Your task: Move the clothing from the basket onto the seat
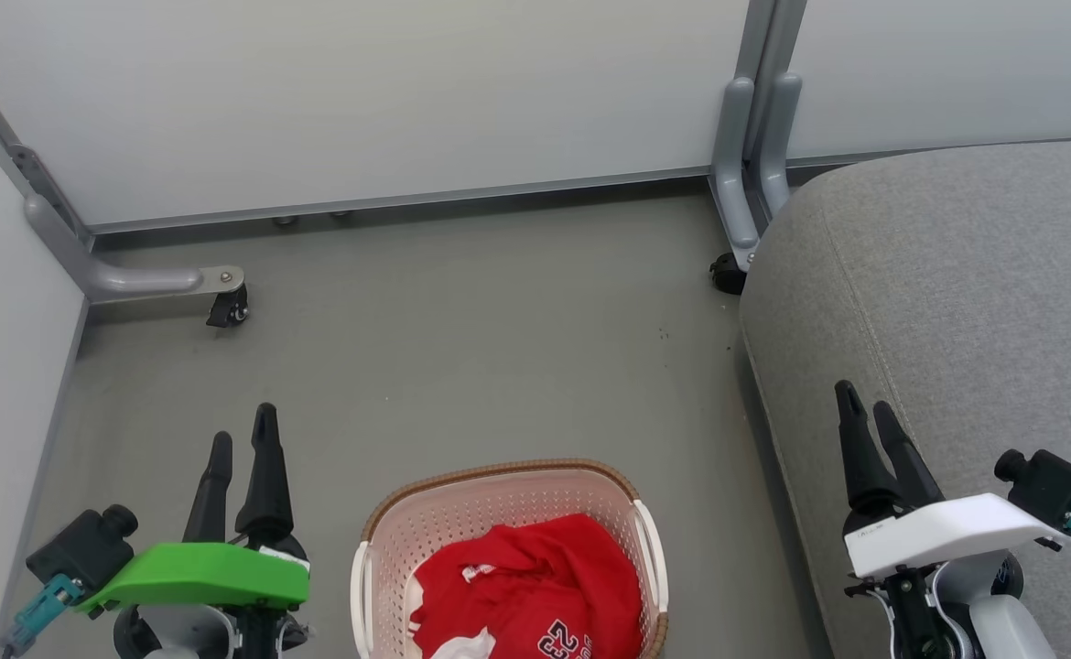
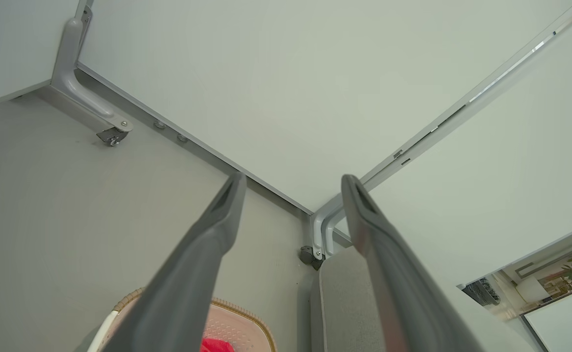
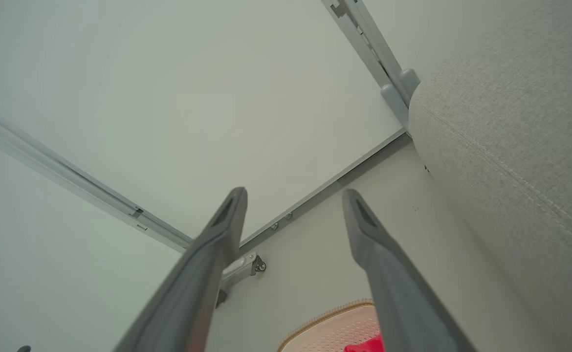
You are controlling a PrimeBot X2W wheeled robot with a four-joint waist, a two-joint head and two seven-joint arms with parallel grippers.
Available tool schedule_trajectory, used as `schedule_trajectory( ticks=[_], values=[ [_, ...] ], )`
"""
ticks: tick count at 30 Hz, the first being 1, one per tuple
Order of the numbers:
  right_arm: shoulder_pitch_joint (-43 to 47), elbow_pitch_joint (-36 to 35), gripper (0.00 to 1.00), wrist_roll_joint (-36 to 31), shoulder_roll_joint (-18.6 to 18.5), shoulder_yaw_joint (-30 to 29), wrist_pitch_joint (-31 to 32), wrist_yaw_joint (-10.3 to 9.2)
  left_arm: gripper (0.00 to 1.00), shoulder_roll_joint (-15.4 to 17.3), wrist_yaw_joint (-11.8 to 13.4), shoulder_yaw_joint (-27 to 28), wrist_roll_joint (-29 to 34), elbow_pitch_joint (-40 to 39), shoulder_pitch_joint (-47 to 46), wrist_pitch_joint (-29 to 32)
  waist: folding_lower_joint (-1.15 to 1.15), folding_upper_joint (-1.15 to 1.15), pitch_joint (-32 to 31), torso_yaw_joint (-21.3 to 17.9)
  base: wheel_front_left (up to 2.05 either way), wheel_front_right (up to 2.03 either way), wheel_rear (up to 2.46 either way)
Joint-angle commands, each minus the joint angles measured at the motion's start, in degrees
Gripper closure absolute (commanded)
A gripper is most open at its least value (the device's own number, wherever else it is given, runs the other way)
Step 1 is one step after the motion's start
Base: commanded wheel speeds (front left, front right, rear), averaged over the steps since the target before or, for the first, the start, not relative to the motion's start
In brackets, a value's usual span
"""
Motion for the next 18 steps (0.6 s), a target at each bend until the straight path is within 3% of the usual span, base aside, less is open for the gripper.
schedule_trajectory(
  ticks=[1, 18],
  values=[
    [-0.31, -1.12, 0.00, -2.27, -0.33, 0.54, -0.63, 0.02, 0.00, 0.35, 0.24, -0.43, 2.34, -1.04, -0.21, -0.59, 0.00, 0.00, 0.02, 0.00, 0.00, 0.00, 0.00],
    [0.20, -3.34, 0.00, -14.57, -0.41, 3.52, -3.45, 0.03, 0.00, 0.44, 1.35, -2.86, 14.01, -3.06, 0.39, -3.42, 0.00, 0.00, 0.40, 0.12, 0.00, 0.00, 0.00]
  ],
)
